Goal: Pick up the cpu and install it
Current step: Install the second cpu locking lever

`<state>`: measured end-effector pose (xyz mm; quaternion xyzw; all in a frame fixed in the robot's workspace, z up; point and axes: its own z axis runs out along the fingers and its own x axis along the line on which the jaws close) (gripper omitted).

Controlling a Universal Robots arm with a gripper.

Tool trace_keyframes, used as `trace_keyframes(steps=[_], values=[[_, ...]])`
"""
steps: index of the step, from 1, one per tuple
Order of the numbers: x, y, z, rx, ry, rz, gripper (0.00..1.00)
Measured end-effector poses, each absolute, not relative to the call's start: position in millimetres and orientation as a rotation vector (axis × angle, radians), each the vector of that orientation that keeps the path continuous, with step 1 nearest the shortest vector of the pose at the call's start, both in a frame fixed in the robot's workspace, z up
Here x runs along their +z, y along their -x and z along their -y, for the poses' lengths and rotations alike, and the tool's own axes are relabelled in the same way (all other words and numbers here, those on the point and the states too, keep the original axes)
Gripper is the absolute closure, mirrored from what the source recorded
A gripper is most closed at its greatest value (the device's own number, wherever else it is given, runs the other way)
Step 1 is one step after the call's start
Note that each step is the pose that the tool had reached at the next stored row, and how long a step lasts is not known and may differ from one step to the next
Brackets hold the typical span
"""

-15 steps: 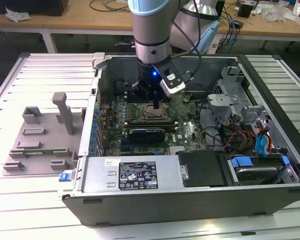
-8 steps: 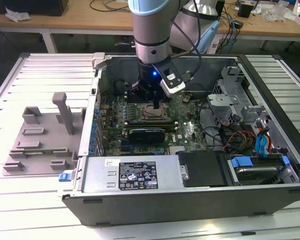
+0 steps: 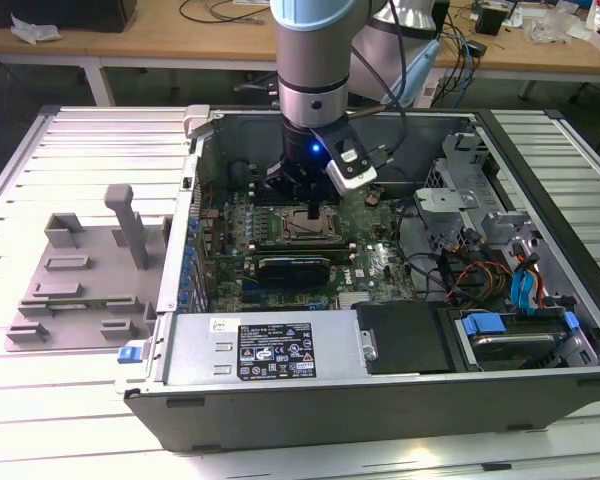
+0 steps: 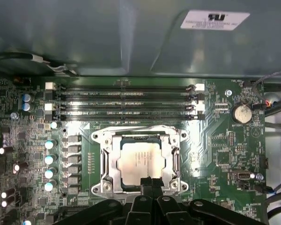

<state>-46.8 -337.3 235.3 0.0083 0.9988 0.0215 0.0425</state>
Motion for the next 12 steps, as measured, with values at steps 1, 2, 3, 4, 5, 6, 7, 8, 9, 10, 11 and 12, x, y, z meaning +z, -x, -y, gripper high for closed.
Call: trace_keyframes(steps=[1, 2, 3, 4, 5, 6, 7, 8, 9, 10, 11, 12], values=[[235, 47, 339, 0.066, -0.026, -3.056, 0.89], [235, 47, 342, 0.066, -0.025, -3.056, 0.89], [235, 47, 345, 0.066, -0.026, -3.056, 0.89], [235, 47, 347, 0.066, -0.026, -3.056, 0.89], [235, 47, 350, 0.066, -0.026, -3.056, 0.89], [235, 47, 354, 0.066, -0.026, -3.056, 0.89], [235, 47, 357, 0.066, -0.026, -3.056, 0.89], [235, 47, 360, 0.066, -0.026, -3.056, 0.89], [235, 47, 361, 0.066, -0.025, -3.056, 0.89], [235, 47, 363, 0.066, -0.025, -3.056, 0.89], [235, 47, 364, 0.066, -0.026, -3.056, 0.89], [235, 48, 364, 0.066, -0.026, -3.056, 0.89]])
